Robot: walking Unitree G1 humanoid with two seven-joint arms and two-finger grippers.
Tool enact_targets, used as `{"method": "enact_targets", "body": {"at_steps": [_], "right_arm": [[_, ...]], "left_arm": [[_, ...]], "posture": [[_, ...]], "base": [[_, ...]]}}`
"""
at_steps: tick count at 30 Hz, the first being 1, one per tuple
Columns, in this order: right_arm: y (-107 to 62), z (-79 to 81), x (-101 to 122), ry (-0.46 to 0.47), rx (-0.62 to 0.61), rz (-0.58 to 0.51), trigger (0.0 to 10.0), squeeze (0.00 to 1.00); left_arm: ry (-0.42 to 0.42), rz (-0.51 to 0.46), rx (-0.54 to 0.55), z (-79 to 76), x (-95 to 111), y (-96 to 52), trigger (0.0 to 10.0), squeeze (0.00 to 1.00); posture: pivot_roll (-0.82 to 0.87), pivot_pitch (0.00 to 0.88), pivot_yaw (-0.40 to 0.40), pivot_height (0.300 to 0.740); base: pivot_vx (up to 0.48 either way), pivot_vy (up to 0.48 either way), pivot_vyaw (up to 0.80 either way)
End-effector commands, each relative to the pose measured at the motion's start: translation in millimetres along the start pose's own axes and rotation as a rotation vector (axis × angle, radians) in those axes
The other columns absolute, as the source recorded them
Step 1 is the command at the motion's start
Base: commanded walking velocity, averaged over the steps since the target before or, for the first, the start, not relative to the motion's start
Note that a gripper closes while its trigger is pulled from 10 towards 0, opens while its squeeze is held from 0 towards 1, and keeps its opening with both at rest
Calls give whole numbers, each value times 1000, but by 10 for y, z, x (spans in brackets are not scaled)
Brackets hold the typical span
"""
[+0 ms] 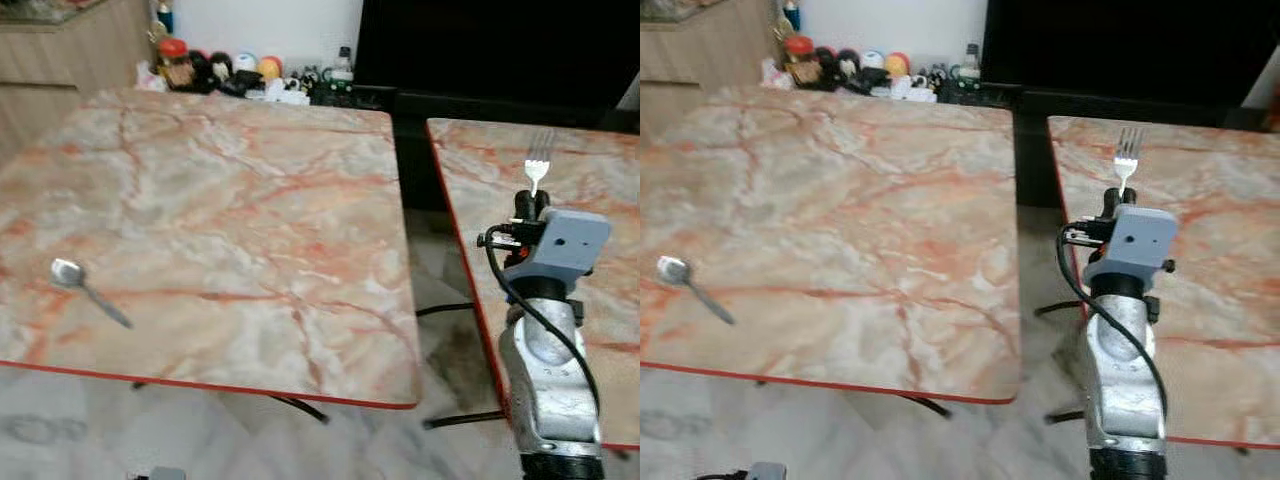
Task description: Setting the table
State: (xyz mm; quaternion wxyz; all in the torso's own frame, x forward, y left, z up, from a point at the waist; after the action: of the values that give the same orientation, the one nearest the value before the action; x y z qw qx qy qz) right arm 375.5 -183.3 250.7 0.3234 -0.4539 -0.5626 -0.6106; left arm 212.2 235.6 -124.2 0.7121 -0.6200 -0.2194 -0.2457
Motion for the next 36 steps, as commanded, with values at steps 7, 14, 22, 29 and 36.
{"method": "enact_targets", "body": {"at_steps": [7, 14, 22, 29, 36], "right_arm": [[46, -103, 119, 12, -30, -29, 10000, 0], [53, -92, 167, 27, -19, -51, 10000, 0], [67, -86, 229, 23, -12, -75, 10000, 0], [79, -95, 246, 19, -15, -81, 10000, 0], [88, -119, 268, 48, -29, -79, 10000, 0]], "left_arm": [[8, 25, 1, 5, -86, -16, 10000, 0], [6, 27, 3, 11, -93, -17, 10000, 0], [9, 32, 0, 3, -103, -18, 10000, 0], [11, 33, 0, 6, -104, -18, 10000, 0], [11, 34, 1, 9, -109, -19, 10000, 0]], "posture": [[-27, 141, -18, 740], [-26, 142, -19, 740], [-29, 130, -18, 740], [-29, 127, -18, 740], [-31, 139, -16, 740]], "base": [[0, -384, 0], [0, -384, -793], [0, -383, 0], [0, -383, 0], [0, -384, 0]]}}
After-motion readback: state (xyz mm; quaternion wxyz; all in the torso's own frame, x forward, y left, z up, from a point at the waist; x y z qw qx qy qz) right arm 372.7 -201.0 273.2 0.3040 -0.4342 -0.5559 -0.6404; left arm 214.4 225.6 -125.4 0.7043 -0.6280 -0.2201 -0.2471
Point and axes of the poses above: a point about 5 cm out from each wrist's last joint towards the gripper, its own y axis pointing out of the wrist towards the gripper, its own x axis along the axis of the wrist's last joint, z = x × y, the point moved 6 cm from there along y, pointing out of the wrist towards the gripper, and after that the axes turned 1 degree about -y, right-handed, at the moved point
